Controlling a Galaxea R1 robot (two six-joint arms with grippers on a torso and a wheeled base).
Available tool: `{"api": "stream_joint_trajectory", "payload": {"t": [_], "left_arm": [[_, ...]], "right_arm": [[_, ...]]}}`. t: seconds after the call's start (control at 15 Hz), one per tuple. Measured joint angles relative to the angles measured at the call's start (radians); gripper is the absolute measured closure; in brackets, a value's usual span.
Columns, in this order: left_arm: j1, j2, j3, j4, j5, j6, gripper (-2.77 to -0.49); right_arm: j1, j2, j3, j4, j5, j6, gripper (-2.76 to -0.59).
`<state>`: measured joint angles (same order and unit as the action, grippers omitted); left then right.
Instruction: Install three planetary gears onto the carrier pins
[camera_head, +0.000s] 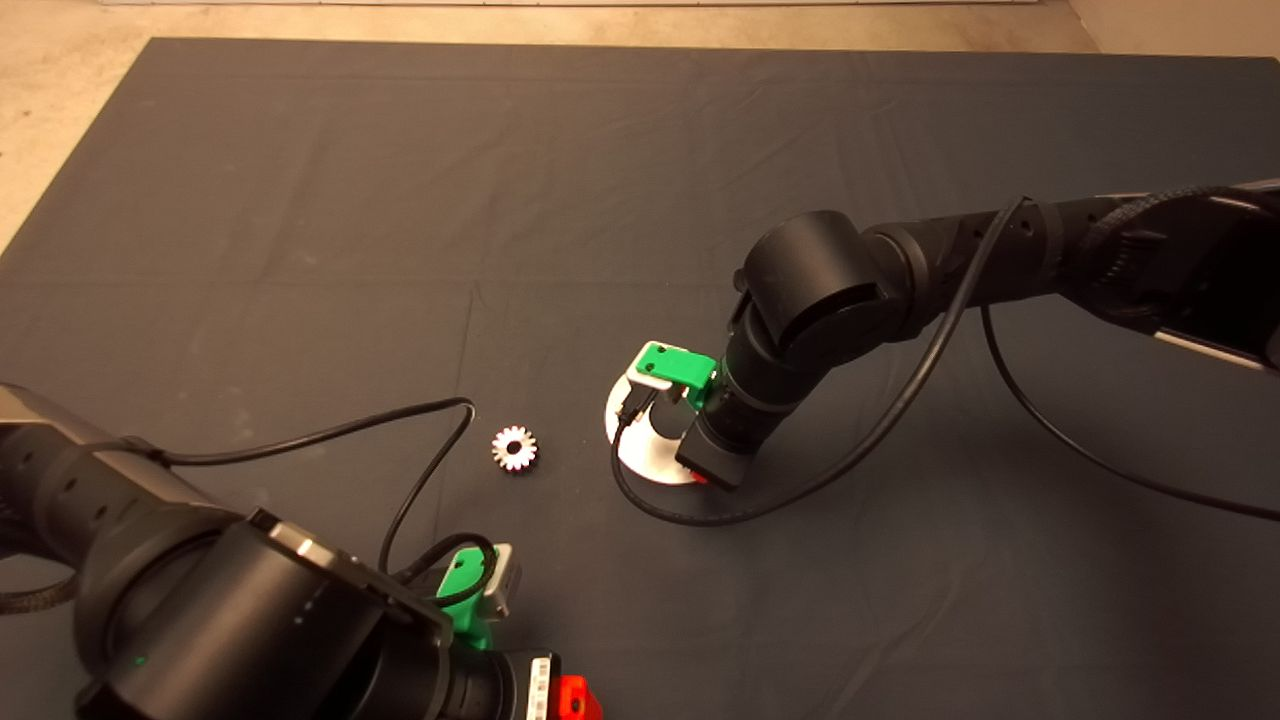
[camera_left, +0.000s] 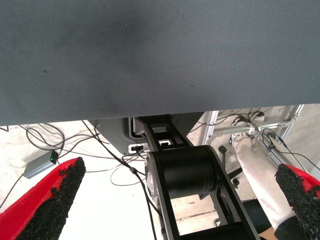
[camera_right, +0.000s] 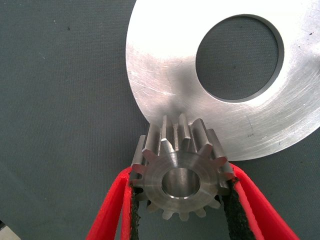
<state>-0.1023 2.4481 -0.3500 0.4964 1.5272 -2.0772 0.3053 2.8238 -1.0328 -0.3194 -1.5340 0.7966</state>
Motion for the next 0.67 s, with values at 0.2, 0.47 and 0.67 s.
{"api": "stream_joint_trajectory", "payload": {"t": [0.2,0.47,0.67], "left_arm": [[0.0,-0.002,0.0,0.001,0.0,0.002,-2.77],[0.0,-0.003,0.0,0.002,0.0,0.003,-2.77],[0.0,-0.005,0.0,0.002,0.0,0.003,-2.77]], "right_arm": [[0.0,-0.001,0.003,-0.005,0.0,-0.007,-0.9],[0.003,-0.013,0.01,-0.02,0.0,-0.014,-0.9],[0.002,-0.028,0.01,-0.029,-0.001,-0.022,-0.9]]}}
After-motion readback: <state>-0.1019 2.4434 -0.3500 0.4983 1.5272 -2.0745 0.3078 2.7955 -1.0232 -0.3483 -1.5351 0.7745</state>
